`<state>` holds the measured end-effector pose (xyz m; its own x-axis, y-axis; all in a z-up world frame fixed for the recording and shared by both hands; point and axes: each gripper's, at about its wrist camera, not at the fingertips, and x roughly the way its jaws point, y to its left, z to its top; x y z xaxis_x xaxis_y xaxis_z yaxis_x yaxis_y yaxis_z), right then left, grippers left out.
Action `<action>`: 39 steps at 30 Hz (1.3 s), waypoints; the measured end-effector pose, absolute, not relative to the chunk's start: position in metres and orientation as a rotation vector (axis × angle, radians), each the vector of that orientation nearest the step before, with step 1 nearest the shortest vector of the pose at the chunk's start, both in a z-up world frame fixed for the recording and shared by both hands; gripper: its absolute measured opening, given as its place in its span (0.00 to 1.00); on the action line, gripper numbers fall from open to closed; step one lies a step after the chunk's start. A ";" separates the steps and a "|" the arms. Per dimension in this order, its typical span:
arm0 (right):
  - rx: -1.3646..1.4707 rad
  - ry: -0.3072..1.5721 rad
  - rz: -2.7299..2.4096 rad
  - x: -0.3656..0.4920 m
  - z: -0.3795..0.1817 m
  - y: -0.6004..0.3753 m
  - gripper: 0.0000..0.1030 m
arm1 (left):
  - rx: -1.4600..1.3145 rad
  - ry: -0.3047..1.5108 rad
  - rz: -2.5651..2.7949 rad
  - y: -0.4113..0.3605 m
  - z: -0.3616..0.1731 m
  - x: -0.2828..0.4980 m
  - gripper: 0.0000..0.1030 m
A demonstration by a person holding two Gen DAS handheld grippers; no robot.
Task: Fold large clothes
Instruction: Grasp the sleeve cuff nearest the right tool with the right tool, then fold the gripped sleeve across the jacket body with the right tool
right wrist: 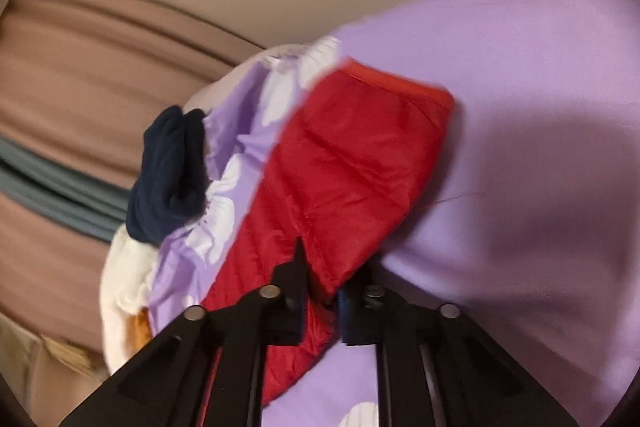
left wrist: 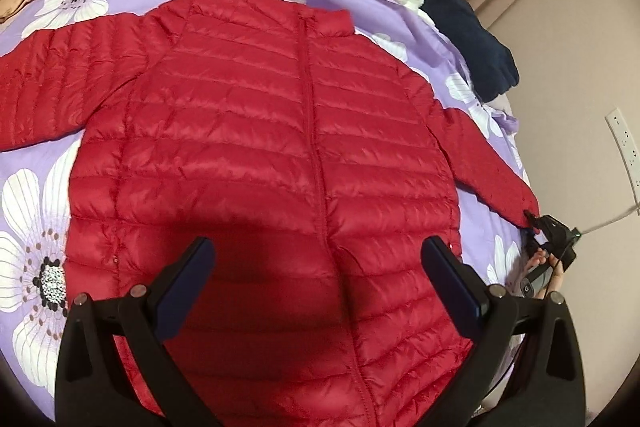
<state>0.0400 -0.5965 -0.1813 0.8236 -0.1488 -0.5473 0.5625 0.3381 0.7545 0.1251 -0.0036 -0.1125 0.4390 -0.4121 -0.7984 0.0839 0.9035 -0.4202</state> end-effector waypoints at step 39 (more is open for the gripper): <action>-0.553 0.838 0.231 0.273 -0.138 -0.053 0.56 | -0.546 1.020 -0.085 0.167 -0.145 0.087 1.00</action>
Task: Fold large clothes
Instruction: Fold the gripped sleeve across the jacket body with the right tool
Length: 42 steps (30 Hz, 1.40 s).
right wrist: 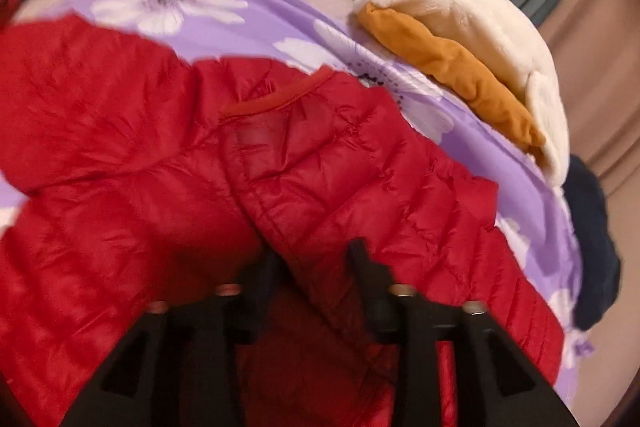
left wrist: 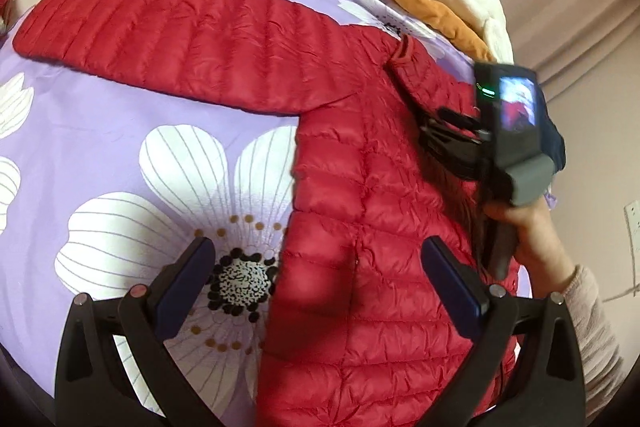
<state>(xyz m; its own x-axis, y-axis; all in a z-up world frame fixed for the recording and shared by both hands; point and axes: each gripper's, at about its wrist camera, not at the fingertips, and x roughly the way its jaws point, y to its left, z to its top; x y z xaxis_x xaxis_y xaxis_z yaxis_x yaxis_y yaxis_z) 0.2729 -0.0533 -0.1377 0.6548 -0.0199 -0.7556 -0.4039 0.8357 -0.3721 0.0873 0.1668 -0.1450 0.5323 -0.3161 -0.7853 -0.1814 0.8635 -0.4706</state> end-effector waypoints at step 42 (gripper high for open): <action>-0.010 0.741 0.500 0.219 -0.062 -0.084 0.52 | -1.388 0.549 0.114 0.434 -0.197 0.107 1.00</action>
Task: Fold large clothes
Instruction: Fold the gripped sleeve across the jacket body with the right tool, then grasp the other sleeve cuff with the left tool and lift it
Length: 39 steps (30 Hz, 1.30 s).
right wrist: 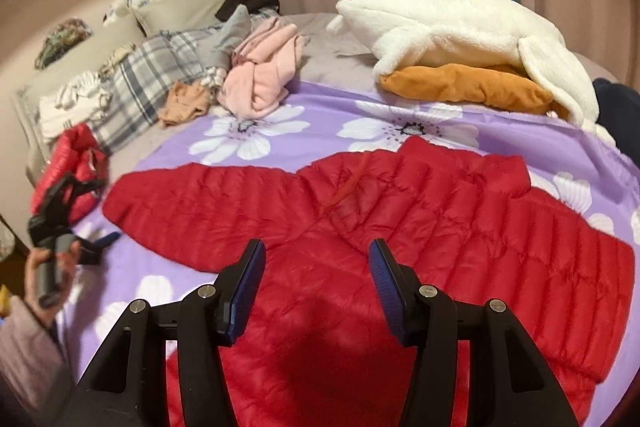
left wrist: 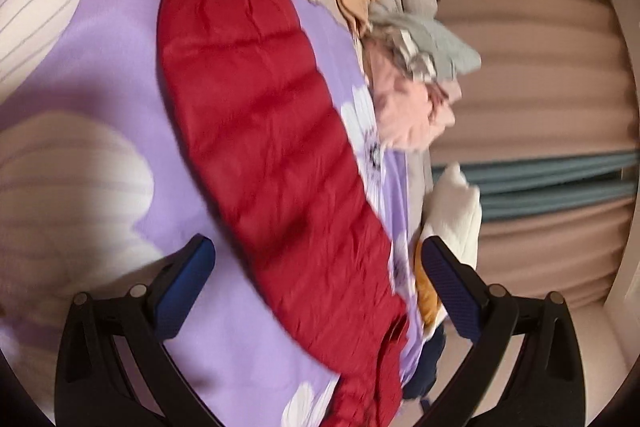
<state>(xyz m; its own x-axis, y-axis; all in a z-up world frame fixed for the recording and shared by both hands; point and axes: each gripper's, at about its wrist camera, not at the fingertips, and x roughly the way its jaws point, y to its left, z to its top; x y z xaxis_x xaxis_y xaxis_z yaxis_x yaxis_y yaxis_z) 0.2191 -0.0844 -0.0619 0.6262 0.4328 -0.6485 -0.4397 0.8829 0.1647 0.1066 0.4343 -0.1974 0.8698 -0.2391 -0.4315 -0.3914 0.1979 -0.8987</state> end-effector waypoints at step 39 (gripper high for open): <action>0.204 0.898 0.355 0.207 -0.107 -0.130 0.53 | -0.639 0.535 0.154 0.338 -0.040 0.152 0.08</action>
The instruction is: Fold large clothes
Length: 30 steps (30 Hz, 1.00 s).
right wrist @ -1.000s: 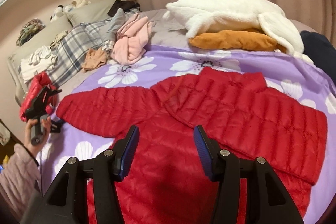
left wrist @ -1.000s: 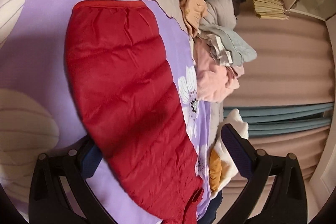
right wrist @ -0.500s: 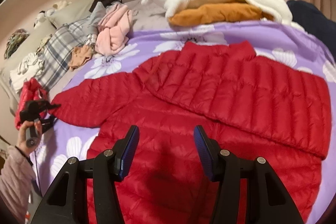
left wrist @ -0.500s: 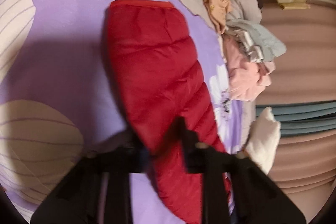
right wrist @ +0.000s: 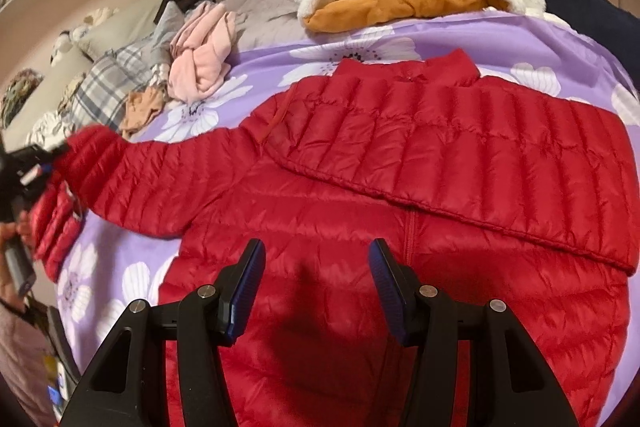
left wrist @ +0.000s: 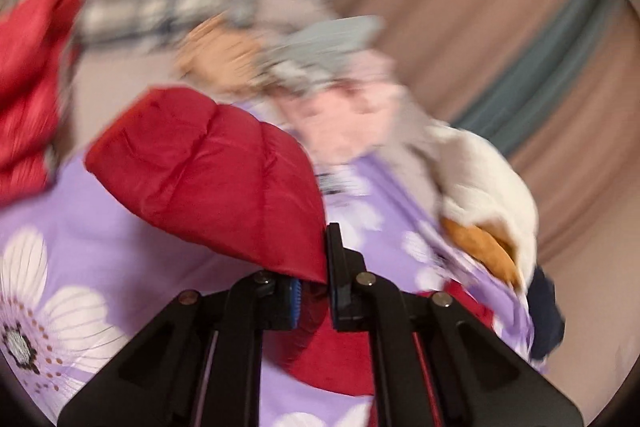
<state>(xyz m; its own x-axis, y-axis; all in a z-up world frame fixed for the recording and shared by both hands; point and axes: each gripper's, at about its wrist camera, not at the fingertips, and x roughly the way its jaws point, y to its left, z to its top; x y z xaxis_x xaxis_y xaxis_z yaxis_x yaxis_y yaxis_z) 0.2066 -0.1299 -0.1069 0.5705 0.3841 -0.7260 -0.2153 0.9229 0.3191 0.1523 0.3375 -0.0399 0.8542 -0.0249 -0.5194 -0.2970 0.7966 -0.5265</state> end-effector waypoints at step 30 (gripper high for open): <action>0.938 0.905 0.297 0.211 -0.160 -0.273 0.75 | -0.238 1.034 -0.566 0.000 -0.123 0.179 0.86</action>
